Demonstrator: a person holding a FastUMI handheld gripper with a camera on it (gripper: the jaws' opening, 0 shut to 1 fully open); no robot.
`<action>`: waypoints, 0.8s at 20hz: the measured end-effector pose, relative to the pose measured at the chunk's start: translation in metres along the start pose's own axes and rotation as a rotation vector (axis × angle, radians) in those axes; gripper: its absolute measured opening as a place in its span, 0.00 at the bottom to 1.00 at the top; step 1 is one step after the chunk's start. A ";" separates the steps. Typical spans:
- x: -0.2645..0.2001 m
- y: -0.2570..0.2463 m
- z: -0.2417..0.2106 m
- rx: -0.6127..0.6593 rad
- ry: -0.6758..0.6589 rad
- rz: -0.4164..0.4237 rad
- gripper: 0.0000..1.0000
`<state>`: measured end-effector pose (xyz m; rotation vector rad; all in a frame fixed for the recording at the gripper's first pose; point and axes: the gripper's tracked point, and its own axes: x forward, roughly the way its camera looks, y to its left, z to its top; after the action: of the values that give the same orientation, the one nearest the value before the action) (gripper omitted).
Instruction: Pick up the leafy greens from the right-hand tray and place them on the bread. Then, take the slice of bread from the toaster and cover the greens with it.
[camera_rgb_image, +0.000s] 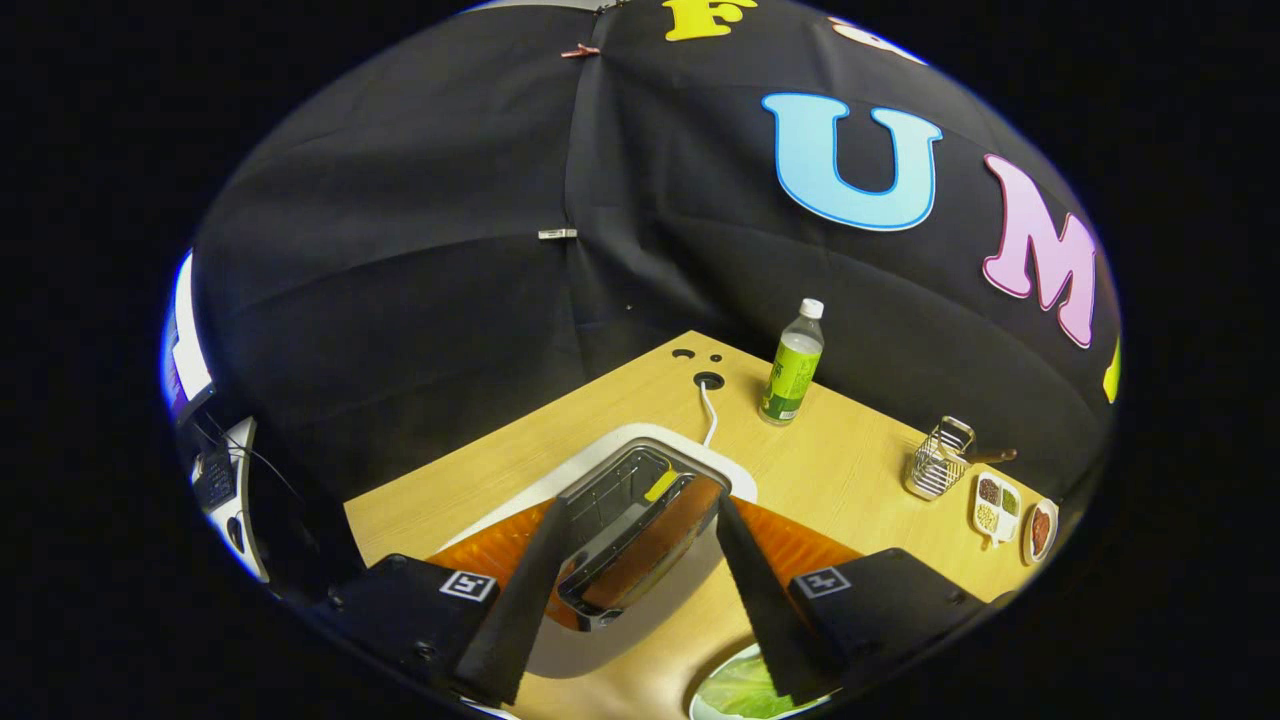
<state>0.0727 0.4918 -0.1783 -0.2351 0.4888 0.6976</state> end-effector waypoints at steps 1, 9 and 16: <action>0.003 -0.001 -0.003 0.003 0.010 -0.008 0.85; 0.003 -0.001 -0.008 0.022 0.039 -0.038 0.36; -0.004 0.006 -0.004 0.116 0.069 -0.029 0.13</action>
<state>0.0643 0.4926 -0.1795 -0.1573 0.5883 0.6322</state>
